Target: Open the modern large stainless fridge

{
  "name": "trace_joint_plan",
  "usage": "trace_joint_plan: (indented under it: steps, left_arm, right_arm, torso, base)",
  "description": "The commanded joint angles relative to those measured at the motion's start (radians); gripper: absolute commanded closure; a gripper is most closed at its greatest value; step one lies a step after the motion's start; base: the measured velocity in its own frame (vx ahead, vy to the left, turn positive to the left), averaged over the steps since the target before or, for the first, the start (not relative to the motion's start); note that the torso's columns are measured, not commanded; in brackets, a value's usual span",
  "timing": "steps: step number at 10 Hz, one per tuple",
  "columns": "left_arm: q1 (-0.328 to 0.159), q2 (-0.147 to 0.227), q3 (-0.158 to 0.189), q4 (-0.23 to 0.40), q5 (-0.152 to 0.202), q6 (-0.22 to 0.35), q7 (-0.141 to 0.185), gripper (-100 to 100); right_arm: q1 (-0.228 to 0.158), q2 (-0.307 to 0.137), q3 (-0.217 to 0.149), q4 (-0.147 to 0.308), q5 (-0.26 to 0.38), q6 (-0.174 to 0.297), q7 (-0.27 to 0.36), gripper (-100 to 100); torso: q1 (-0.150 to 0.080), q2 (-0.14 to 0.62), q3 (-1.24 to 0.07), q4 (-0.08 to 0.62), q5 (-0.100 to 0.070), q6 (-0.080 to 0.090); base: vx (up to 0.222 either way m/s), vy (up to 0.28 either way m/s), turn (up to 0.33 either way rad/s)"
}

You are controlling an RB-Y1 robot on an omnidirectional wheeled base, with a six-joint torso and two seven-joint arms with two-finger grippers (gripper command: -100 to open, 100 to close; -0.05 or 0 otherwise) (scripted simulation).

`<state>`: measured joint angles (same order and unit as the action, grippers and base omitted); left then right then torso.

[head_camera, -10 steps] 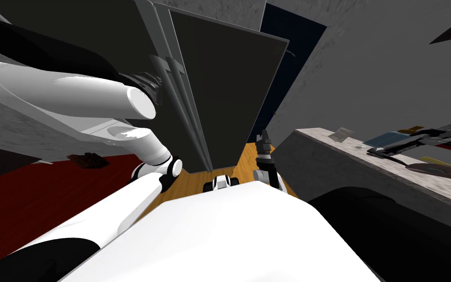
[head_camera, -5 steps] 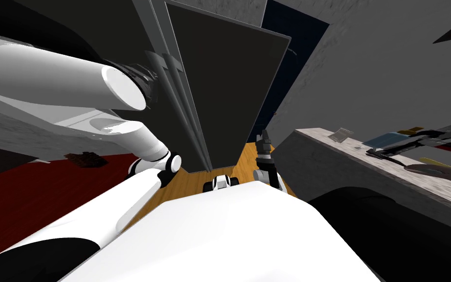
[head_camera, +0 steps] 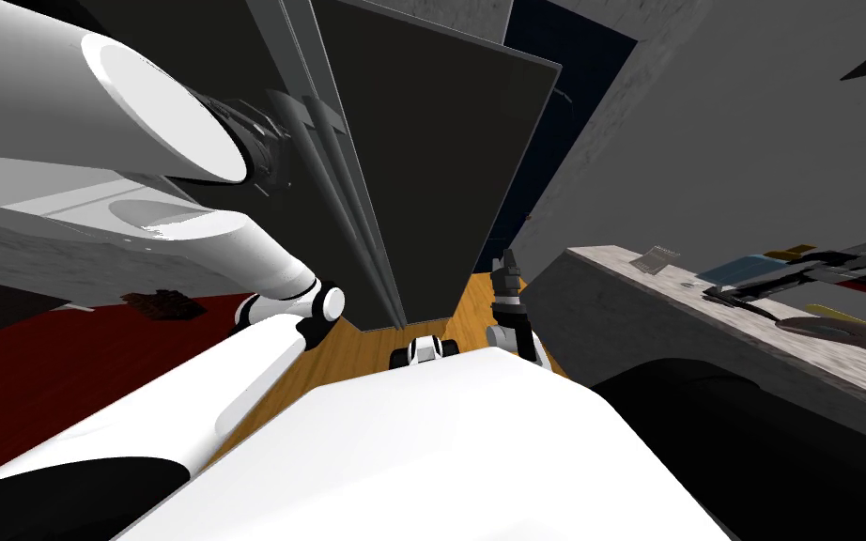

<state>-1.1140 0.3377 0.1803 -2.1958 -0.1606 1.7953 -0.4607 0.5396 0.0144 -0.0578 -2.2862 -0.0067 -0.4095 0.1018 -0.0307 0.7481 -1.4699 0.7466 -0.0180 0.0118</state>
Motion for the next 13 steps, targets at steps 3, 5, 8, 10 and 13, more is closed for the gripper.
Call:
trace_joint_plan:
  steps: [3, 5, 8, 10, 13]
  left_arm:
    - [-0.080, 0.019, -0.002, 0.008, 0.004, 0.115, -0.013, -100]
    - [-0.043, 0.018, 0.020, 0.028, -0.004, 0.087, 0.005, -100]
    - [-0.032, 0.013, 0.025, 0.040, -0.005, 0.072, 0.015, -100]
    - [-0.060, 0.026, 0.011, 0.013, -0.005, 0.116, -0.011, 100]
    - [-0.054, 0.022, 0.010, 0.027, -0.005, 0.059, -0.005, -100]
  right_arm:
    - [0.000, 0.000, 0.000, 0.000, 0.000, 0.000, 0.000, 0]
    - [0.000, 0.000, 0.000, 0.000, 0.000, 0.000, 0.000, 0]
    - [0.000, 0.000, 0.000, 0.000, 0.000, 0.000, 0.000, 0]
    - [0.000, 0.000, 0.000, 0.000, 0.000, 0.000, 0.000, 0]
    - [0.000, 0.000, 0.000, 0.000, 0.000, 0.000, 0.000, 0]
  torso:
    - [-0.001, 0.003, 0.002, 0.002, -0.001, -0.001]
    - [0.004, 0.003, 0.003, 0.000, 0.003, -0.003]
    - [0.030, -0.010, -0.006, -0.008, 0.017, -0.011]
    - [0.024, -0.010, -0.006, -0.008, 0.016, -0.011]
    - [0.034, -0.011, -0.007, -0.008, 0.018, -0.010]
  base:
    - [-0.008, -0.015, 0.003]
    - [0.025, 0.057, 0.049]
    - [0.026, 0.093, -0.008]
    - [-0.027, -0.117, -0.014]
    - [-0.007, -0.032, 0.006]
